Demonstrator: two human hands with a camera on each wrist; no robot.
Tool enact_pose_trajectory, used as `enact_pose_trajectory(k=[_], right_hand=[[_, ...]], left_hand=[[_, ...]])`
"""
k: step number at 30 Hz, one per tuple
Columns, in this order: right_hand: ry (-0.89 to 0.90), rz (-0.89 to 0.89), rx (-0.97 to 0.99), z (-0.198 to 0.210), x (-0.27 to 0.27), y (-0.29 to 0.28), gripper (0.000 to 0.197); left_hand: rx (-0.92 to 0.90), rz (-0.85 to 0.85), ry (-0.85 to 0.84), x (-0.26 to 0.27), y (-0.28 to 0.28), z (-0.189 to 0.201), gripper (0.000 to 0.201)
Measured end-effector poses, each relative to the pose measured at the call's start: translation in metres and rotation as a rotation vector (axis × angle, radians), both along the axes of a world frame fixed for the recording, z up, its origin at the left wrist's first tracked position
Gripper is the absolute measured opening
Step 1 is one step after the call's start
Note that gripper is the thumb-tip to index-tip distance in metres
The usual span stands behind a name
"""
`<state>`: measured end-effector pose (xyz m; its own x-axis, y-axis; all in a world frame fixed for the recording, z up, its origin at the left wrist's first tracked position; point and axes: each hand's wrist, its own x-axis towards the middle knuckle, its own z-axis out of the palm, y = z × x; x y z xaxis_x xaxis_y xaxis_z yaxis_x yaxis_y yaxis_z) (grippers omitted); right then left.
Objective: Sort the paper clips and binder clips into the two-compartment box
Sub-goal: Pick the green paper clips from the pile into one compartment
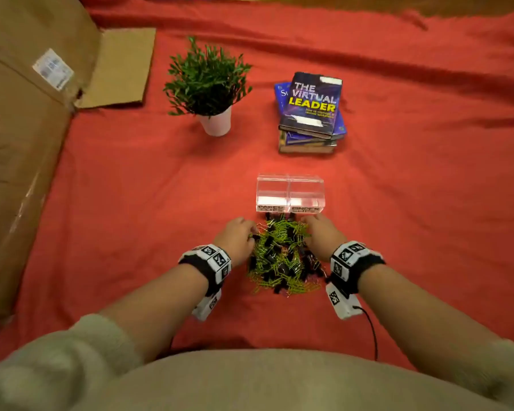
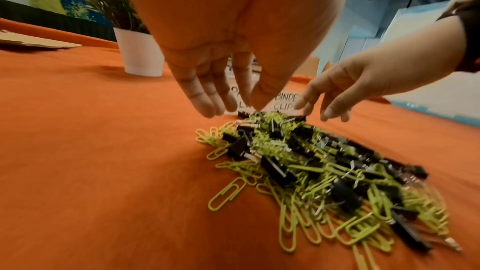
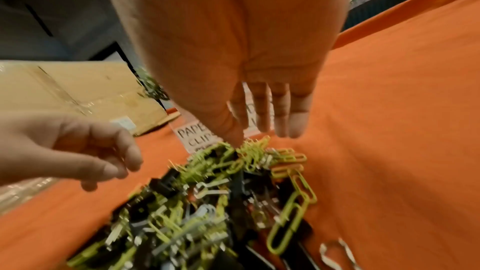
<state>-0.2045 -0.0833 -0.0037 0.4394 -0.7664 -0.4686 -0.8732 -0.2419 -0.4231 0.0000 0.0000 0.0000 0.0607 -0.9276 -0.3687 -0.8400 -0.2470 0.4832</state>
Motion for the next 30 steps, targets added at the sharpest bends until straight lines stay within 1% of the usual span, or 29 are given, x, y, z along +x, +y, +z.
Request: enact_pose_trajectory(k=[1, 3, 6, 8, 11, 13, 15, 17, 20, 25, 28, 30], right_hand=[[0.013, 0.000, -0.031, -0.003, 0.001, 0.000, 0.057], [0.026, -0.010, -0.057, -0.008, -0.002, 0.001, 0.055], [0.028, 0.000, -0.080, -0.014, -0.004, 0.003, 0.044], [0.029, 0.020, -0.111, -0.015, -0.005, 0.003, 0.036], [0.024, 0.044, -0.126, -0.019, -0.009, 0.003, 0.029], [0.017, 0.045, -0.122, -0.020, -0.011, 0.001, 0.021], [0.023, 0.036, -0.105, -0.022, -0.013, -0.002, 0.015], [-0.006, 0.005, -0.082, -0.022, -0.015, -0.005, 0.014], [-0.114, -0.093, 0.008, -0.010, -0.017, -0.011, 0.013], [-0.327, -0.195, 0.268, 0.025, -0.013, -0.031, 0.016], [-0.444, -0.245, 0.333, 0.049, 0.004, -0.044, 0.017], [-0.496, -0.260, 0.312, 0.059, 0.021, -0.053, 0.014]], left_hand=[[-0.012, -0.003, -0.005, -0.001, -0.003, -0.001, 0.023], [-0.048, -0.014, -0.011, -0.005, -0.009, -0.002, 0.026], [-0.098, -0.107, -0.012, -0.019, -0.020, -0.003, 0.028], [-0.115, -0.172, -0.042, -0.029, -0.029, -0.004, 0.031], [-0.079, -0.212, -0.043, -0.041, -0.041, -0.008, 0.039], [-0.043, -0.223, -0.063, -0.045, -0.044, -0.012, 0.041], [-0.038, -0.237, -0.086, -0.045, -0.046, -0.016, 0.040], [-0.024, -0.234, -0.100, -0.046, -0.048, -0.019, 0.036], [0.037, -0.139, -0.067, -0.042, -0.049, -0.023, 0.022], [0.062, 0.047, 0.081, -0.031, -0.041, -0.022, 0.009], [0.069, 0.166, 0.199, -0.028, -0.035, -0.019, 0.007], [0.043, 0.221, 0.271, -0.027, -0.029, -0.014, 0.008]])
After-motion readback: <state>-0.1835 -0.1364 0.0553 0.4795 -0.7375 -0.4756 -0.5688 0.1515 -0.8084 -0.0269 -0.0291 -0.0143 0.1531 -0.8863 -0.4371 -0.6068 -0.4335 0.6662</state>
